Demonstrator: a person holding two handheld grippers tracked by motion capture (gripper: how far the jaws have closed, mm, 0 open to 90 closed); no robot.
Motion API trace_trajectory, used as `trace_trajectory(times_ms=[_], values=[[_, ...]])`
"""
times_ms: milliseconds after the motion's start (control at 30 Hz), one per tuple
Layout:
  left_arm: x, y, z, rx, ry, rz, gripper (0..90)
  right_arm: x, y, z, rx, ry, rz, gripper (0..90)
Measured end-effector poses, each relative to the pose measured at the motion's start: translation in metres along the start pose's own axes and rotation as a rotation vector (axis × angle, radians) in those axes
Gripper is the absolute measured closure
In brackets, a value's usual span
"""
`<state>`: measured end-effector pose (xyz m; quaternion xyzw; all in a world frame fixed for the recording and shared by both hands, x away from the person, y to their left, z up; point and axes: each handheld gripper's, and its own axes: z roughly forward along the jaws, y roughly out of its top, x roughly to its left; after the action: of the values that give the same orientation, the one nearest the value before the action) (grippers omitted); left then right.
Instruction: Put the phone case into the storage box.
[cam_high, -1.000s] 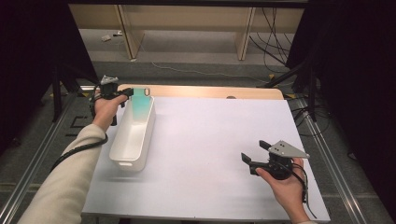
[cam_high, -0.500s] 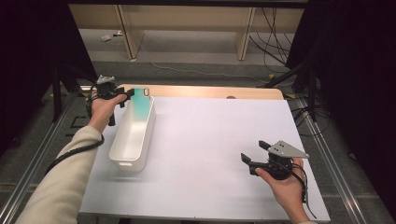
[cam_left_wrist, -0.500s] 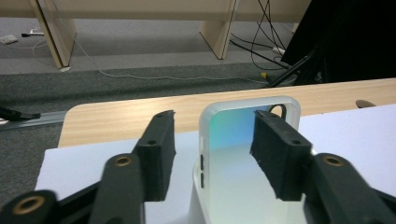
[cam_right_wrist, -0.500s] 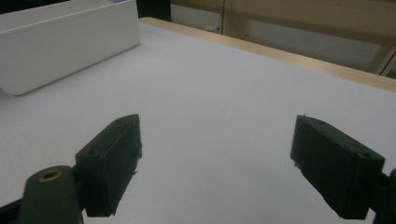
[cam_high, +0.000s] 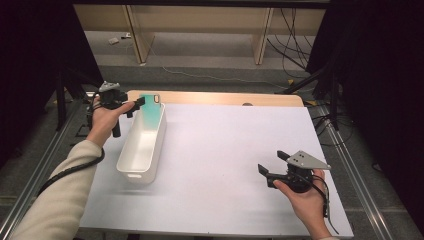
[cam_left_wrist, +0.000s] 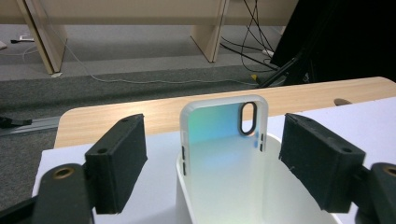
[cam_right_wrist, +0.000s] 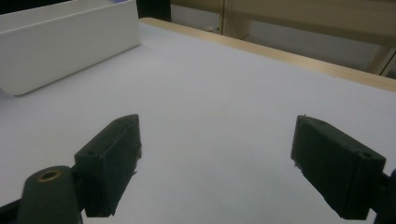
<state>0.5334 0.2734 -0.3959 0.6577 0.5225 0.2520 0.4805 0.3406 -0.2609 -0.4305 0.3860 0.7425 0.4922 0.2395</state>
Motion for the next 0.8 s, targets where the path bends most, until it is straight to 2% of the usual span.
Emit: trace_trajectory(times_ms=[67,100,200,333,367,433,600,633,700,767,800], values=[[-0.002,-0.001,-0.003,-0.002,-0.007,0.005,20.3,0.000,0.000,0.000,-0.001,0.000,-0.001,17.1],[-0.003,-0.001,-0.005,-0.003,-0.011,0.006,19.4,0.000,0.001,-0.003,0.028,-0.011,-0.008,17.2],[-0.006,-0.004,-0.011,-0.010,-0.020,0.018,18.2,-0.001,0.001,-0.002,0.016,-0.009,-0.009,17.2],[-0.009,-0.007,-0.018,-0.021,-0.033,0.014,17.3,0.000,0.001,-0.002,0.017,-0.012,-0.011,17.2],[-0.010,-0.008,-0.020,-0.024,-0.035,0.017,17.2,0.000,0.001,-0.003,0.034,-0.011,-0.011,17.2],[-0.011,-0.009,-0.023,-0.025,-0.039,0.021,16.9,0.000,0.001,-0.002,0.013,-0.014,-0.010,17.2],[-0.016,-0.014,-0.032,-0.032,-0.054,0.034,16.5,0.000,0.001,-0.003,0.023,-0.013,-0.011,17.2],[-0.016,-0.014,-0.034,-0.034,-0.056,0.037,16.5,0.000,0.000,0.000,-0.002,-0.002,-0.004,17.2],[-0.017,-0.015,-0.037,-0.038,-0.060,0.038,16.5,0.001,0.001,0.000,-0.003,-0.001,-0.005,17.2],[-0.018,-0.017,-0.040,-0.041,-0.059,0.041,16.5,0.000,0.001,-0.002,0.012,-0.015,-0.013,17.2],[-0.019,-0.018,-0.041,-0.043,-0.060,0.039,16.5,0.001,0.001,-0.001,0.001,-0.018,-0.014,17.2]])
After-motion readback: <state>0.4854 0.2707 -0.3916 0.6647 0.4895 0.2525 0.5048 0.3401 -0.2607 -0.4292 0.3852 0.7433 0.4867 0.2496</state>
